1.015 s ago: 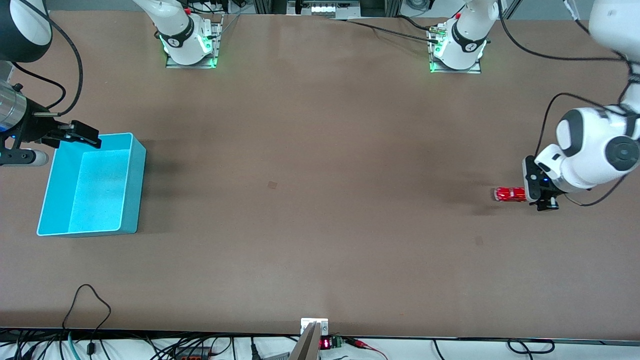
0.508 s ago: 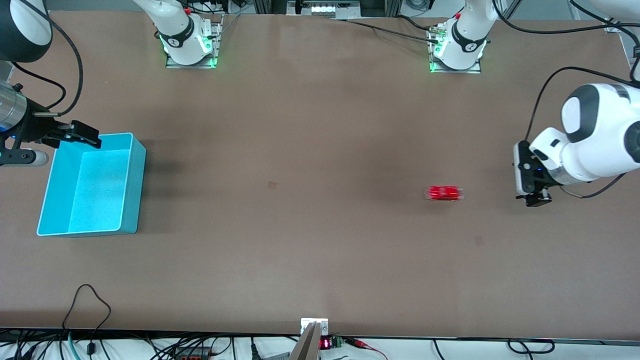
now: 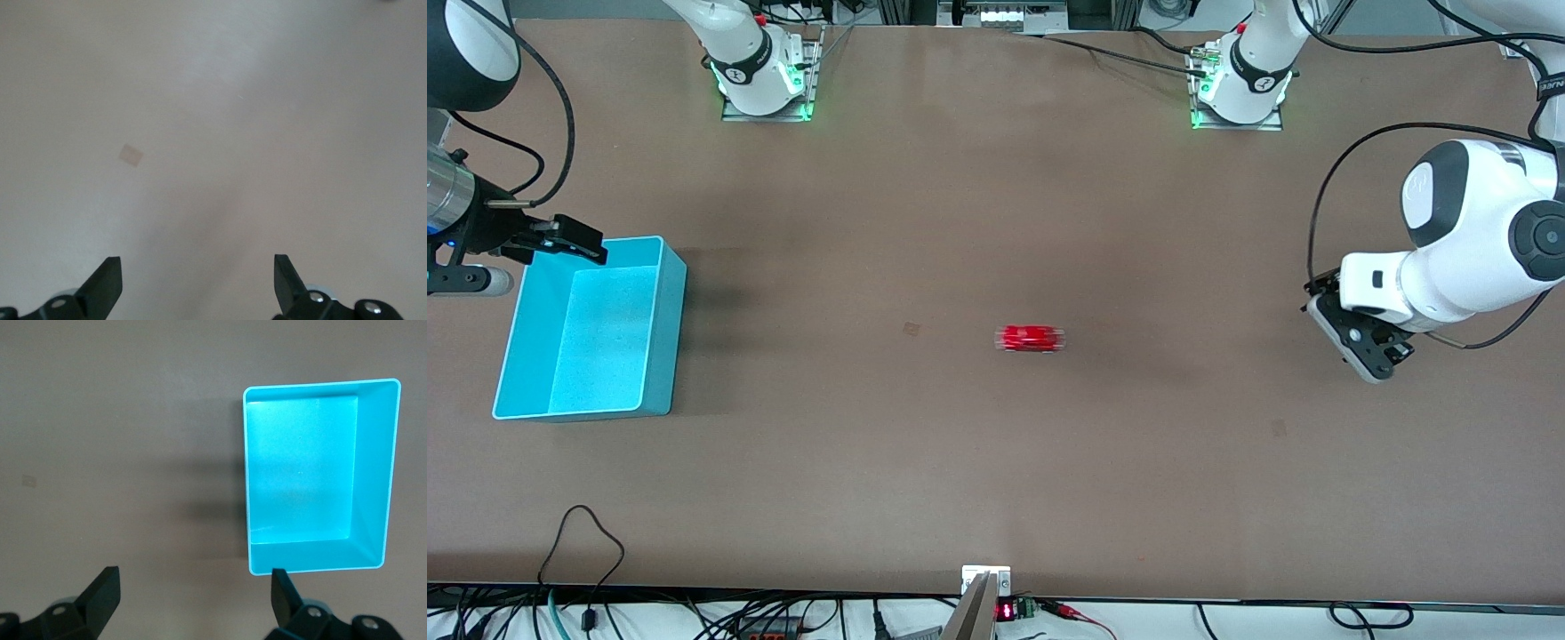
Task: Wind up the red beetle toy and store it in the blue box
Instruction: 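Release the wound car with the left gripper so it rolls toward the box, then raise the left gripper away while the right gripper moves toward the car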
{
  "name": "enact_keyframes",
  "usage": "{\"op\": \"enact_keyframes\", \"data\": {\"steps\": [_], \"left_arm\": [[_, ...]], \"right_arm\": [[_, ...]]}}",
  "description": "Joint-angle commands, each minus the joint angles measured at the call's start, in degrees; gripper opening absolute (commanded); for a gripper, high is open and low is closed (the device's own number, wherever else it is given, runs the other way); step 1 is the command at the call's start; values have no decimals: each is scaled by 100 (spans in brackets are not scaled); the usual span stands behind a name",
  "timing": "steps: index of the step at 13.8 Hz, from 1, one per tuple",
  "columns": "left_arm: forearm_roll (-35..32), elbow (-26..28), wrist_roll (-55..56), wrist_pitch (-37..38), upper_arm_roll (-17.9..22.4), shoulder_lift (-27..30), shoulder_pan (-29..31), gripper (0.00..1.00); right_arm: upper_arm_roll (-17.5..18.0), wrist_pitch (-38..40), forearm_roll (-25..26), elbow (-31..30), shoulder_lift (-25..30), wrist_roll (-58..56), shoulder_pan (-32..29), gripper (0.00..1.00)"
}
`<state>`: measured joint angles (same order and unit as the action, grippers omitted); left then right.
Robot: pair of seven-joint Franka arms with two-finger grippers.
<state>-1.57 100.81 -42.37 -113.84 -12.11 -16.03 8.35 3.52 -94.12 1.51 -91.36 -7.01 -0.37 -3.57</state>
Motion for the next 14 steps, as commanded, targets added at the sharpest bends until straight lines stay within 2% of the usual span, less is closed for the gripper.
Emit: {"op": "enact_keyframes", "data": {"steps": [1, 4, 7, 11, 14], "left_arm": [[34, -280, 1691, -120, 33, -22, -280, 100], [78, -596, 2986, -183, 103, -5, -281, 100], [113, -904, 3560, -25, 507, 135, -308, 100], [113, -1642, 3815, 1212, 692, 284, -308, 100], [122, -1679, 4279, 1864, 684, 679, -229, 100]], "right_arm": [[26, 7, -45, 56, -81, -86, -4, 100], [17, 51, -45, 56, -142, -121, -30, 100], [17, 60, -45, 56, -221, -130, -47, 100], [17, 69, -45, 56, -318, -130, -47, 100], [34, 174, -37, 56, -266, -183, -13, 100]]}}
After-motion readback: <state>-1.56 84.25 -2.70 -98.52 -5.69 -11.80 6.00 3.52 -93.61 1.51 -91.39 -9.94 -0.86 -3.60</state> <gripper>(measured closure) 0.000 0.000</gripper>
